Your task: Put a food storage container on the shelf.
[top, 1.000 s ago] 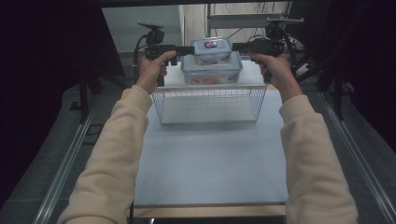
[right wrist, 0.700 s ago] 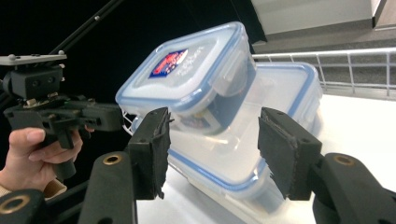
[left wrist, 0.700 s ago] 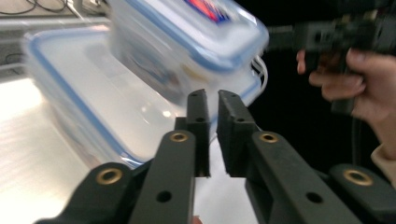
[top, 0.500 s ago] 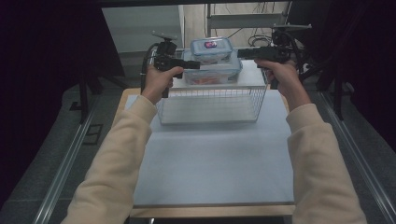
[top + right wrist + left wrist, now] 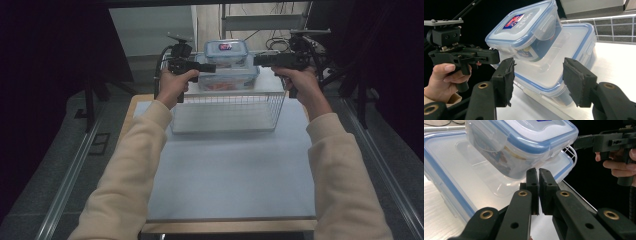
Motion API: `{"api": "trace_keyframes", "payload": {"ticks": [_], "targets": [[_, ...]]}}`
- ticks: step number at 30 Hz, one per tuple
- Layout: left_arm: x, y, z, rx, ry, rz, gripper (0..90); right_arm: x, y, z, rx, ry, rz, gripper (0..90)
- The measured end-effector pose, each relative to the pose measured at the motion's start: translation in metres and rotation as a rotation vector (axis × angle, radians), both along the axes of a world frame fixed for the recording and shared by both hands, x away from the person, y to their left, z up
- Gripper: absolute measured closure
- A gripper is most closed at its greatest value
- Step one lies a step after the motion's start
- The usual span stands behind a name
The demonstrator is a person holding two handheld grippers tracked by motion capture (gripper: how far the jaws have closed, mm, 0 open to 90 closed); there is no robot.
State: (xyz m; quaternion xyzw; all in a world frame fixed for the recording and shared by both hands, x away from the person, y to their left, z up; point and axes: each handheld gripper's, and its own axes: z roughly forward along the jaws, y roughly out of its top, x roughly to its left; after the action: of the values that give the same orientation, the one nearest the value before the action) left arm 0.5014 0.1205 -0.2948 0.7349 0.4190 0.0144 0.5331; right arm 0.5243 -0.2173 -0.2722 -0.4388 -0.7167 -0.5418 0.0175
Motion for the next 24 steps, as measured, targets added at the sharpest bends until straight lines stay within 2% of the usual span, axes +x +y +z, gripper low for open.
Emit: {"api": "trace_keyframes", "payload": {"ticks": [13,24], "targets": [[-0.001,0.002,0.001,-0.005,0.005,-0.006,86.0,-0.001,-0.001,-0.001,-0.003,0.000,0.003,42.5],[-0.020,0.013,0.006,-0.014,-0.013,-0.013,86.2,-0.010,-0.003,-0.001,-0.003,-0.011,0.016,41.8]]}}
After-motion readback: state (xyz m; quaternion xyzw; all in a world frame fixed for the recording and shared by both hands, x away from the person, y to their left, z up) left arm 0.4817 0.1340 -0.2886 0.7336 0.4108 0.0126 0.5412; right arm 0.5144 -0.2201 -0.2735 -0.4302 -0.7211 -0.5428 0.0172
